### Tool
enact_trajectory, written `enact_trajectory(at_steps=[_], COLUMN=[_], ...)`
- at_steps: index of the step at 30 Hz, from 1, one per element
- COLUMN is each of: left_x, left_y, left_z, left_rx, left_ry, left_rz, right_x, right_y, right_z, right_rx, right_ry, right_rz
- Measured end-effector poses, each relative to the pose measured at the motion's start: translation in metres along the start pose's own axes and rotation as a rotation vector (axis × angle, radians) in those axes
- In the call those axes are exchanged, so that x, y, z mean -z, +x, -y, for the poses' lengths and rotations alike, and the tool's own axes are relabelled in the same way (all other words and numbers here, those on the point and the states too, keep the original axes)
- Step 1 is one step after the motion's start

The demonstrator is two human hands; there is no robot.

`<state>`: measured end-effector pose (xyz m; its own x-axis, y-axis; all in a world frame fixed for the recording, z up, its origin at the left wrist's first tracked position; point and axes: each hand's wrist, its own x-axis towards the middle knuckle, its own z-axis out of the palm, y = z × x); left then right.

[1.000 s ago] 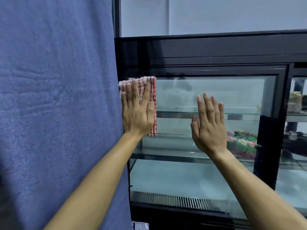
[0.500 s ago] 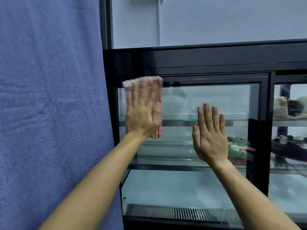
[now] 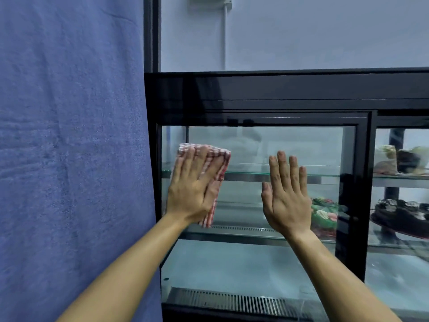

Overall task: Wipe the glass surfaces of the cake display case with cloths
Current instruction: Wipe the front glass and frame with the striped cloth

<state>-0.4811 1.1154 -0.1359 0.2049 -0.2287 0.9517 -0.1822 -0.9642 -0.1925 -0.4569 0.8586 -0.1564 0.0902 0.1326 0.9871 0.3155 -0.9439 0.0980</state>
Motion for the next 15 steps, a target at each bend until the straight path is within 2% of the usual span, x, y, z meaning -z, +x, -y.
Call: enact_trajectory(at_steps=[1,4,6,8,11,13,15], left_x=[0.000,0.007,0.012,0.011,0.003,-0.006,-0.019], left_y=[-0.001,0.025,0.044,0.055,0.036,-0.009,-0.088], left_z=[0.007,0.027,0.023,0.001,-0.036,-0.043,-0.037], left_rx=[0.039,0.348,0.438,0.316,-0.146,-0.323,-0.442], left_ry=[0.006,0.032,0.029,0.018,0.016,0.019,0.012], left_rz=[-0.007,-0.111,-0.144,-0.119,0.012,0.072,0.094], right_x=[0.000,-0.001,-0.001,-0.001,-0.001,0.002,0.005], right_y=[-0.001,-0.001,0.000,0.000,-0.001,-0.001,0.000], right_z=[0.001,0.003,0.002,0.002,0.002,0.000,0.001], right_rx=[-0.004,-0.011,-0.009,-0.009,0.006,0.015,0.011], right_ry=[0.002,-0.002,0.004,0.004,0.018,0.037,0.055], right_rz=[0.001,0.013,0.010,0.002,0.001,0.012,0.017])
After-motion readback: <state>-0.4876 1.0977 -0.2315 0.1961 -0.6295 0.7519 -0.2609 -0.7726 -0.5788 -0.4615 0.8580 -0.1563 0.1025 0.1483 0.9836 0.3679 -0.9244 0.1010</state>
